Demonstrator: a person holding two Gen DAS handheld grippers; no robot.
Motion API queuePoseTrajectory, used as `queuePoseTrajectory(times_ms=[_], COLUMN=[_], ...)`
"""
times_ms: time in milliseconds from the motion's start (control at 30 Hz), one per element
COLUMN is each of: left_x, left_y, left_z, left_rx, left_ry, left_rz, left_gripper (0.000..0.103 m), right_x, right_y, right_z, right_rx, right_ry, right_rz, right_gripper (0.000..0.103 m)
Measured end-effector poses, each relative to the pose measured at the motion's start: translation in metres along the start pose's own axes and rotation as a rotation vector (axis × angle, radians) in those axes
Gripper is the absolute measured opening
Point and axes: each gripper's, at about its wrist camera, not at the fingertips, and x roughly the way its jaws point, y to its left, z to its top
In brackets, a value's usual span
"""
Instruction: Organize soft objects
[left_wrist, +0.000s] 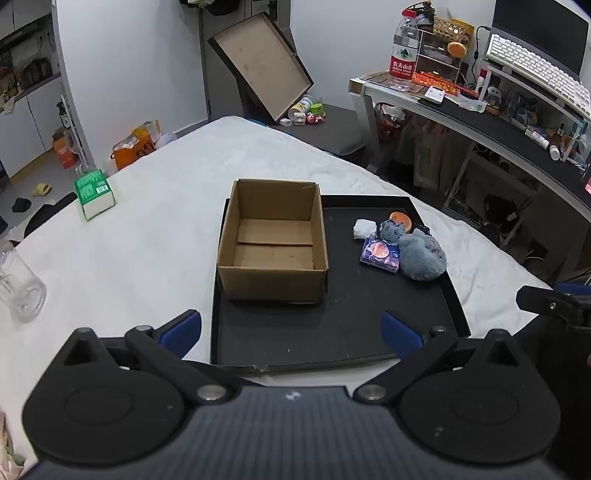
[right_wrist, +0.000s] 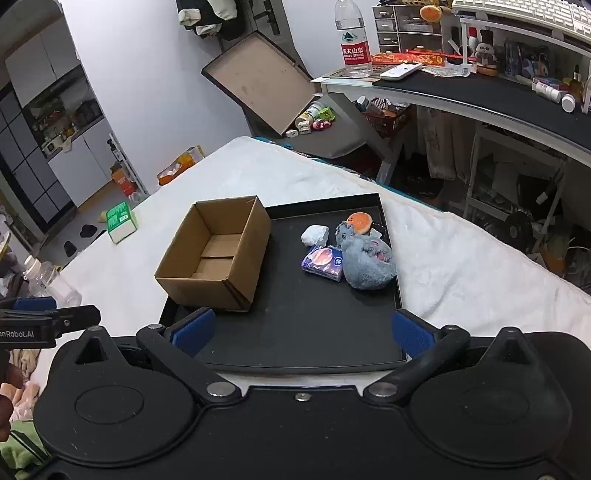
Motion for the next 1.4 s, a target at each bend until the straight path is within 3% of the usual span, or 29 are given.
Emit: queuePoseTrajectory(times_ms=[667, 1400], left_x=[-0.009, -0.009], left_y=[0.005, 0.008], left_z=[-0.003, -0.004], left_rx=[-0.02, -0.006], left_ry=[-0.038, -0.018], left_rz=[-0.015, -0.041], left_gripper=[0.103, 0.103], right_x=[-0.003, -0.007], right_y=[0.004, 0.006], right_z=[0.001, 0.0], right_rx=[-0.009, -0.015], right_ry=[-0.009, -0.019], right_rz=[0.003, -0.003], right_gripper=[0.103, 0.103])
